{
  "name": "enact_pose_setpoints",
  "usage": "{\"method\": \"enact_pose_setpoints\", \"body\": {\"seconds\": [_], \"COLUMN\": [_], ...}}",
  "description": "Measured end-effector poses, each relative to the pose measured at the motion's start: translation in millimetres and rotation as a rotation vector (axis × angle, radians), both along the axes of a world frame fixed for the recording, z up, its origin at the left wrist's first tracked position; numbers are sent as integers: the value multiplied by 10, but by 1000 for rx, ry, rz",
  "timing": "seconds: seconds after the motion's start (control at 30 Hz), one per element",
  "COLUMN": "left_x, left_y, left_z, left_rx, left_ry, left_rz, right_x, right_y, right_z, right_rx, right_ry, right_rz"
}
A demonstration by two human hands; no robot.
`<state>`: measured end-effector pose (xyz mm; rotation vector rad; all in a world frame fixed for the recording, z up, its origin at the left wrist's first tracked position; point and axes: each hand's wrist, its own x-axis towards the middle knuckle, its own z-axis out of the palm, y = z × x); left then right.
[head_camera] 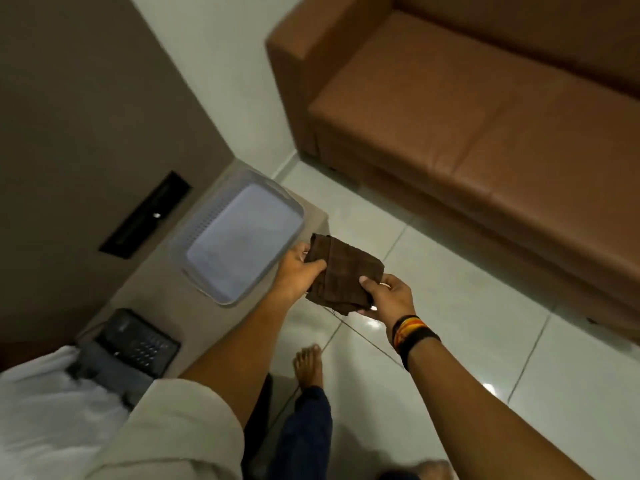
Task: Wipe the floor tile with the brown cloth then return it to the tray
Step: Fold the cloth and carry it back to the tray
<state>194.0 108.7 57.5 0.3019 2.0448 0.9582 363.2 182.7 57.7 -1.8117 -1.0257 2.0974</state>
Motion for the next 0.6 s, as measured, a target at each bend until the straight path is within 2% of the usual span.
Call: {"method": "enact_pose_setpoints", "body": {"seconds": [0.1, 0.2, 0.43, 0.6], "left_x": [-505, -1024, -2039, -2397], "left_y": [-223, -460, -829, -942], "left_z": [190, 116, -653, -1197], "left_rx": [-4, 0, -107, -131], "left_ry": [24, 33, 114, 54], "left_rz": [91, 181, 285, 251], "right_x": [-568, -1213, -2590, -3085], "right_y": [-56, -158, -395, -412], "right_z": [210, 154, -577, -1158], "right_rx": [14, 35, 101, 74], "right_ry": [30, 14, -87, -142], "right_rz": [60, 146, 332, 463]}}
